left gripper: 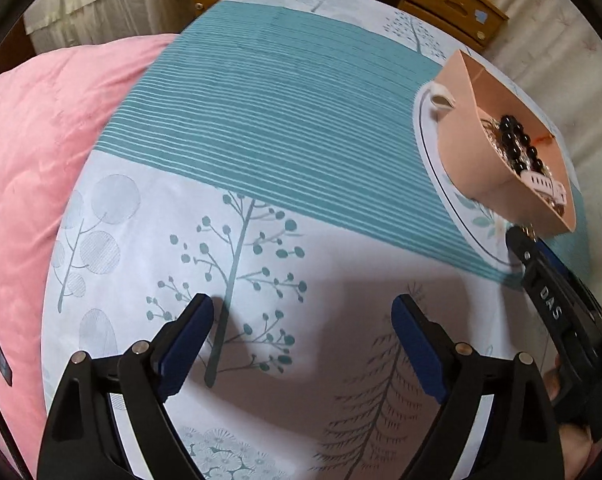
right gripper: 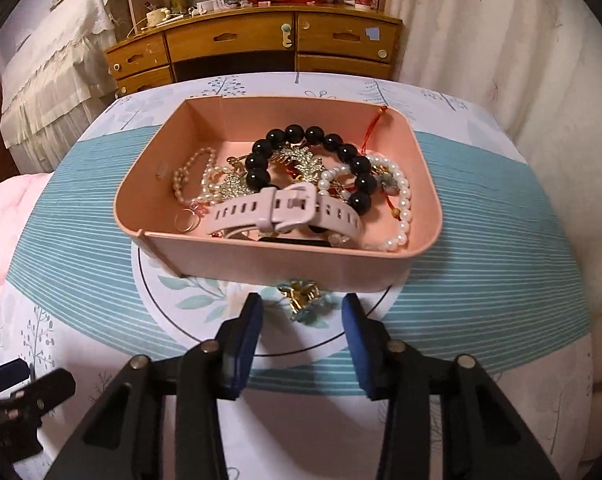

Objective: Organize jewelry
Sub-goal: 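Grasp the gold flower ornament beside the tray with the right tool, then lift the gold ornament with the right tool and drop it into the tray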

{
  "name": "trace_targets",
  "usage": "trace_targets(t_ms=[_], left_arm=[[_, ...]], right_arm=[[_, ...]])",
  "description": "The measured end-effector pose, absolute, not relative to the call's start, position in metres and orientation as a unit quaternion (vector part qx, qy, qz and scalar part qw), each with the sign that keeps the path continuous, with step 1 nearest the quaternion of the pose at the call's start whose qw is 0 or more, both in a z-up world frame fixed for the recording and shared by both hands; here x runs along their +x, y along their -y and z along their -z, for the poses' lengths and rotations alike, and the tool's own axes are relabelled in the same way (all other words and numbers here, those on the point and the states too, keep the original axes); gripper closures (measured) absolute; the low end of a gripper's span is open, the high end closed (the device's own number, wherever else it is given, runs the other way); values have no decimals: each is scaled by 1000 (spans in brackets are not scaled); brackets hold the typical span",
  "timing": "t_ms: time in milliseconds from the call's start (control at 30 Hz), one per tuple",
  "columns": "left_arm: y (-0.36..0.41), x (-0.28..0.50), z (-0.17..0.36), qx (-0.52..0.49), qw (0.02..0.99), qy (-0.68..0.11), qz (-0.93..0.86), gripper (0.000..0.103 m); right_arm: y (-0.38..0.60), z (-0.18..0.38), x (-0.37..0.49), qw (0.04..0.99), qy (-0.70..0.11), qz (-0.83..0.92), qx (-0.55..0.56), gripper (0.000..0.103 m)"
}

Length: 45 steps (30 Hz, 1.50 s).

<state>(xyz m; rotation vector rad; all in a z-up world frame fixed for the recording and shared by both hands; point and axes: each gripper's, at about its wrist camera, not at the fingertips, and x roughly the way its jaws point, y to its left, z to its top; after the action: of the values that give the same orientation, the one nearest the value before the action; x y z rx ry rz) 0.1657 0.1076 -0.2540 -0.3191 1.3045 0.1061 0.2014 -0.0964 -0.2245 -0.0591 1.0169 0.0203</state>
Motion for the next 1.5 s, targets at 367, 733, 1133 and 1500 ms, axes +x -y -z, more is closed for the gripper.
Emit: trace_targets(t_ms=[367, 733, 1133, 1500], left_arm=[[-130, 157, 234, -133, 795, -591, -35, 14], [-160, 145, 228, -114, 793, -598, -19, 13], [-160, 148, 230, -108, 795, -597, 16, 13], [-167, 146, 204, -108, 794, -597, 28, 13]], right_arm=[[58, 208, 182, 874, -484, -32, -25, 96], [67, 218, 192, 873, -485, 50, -23, 74], [50, 210, 188, 886, -463, -9, -27, 84], [27, 117, 206, 925, -374, -62, 30, 84]])
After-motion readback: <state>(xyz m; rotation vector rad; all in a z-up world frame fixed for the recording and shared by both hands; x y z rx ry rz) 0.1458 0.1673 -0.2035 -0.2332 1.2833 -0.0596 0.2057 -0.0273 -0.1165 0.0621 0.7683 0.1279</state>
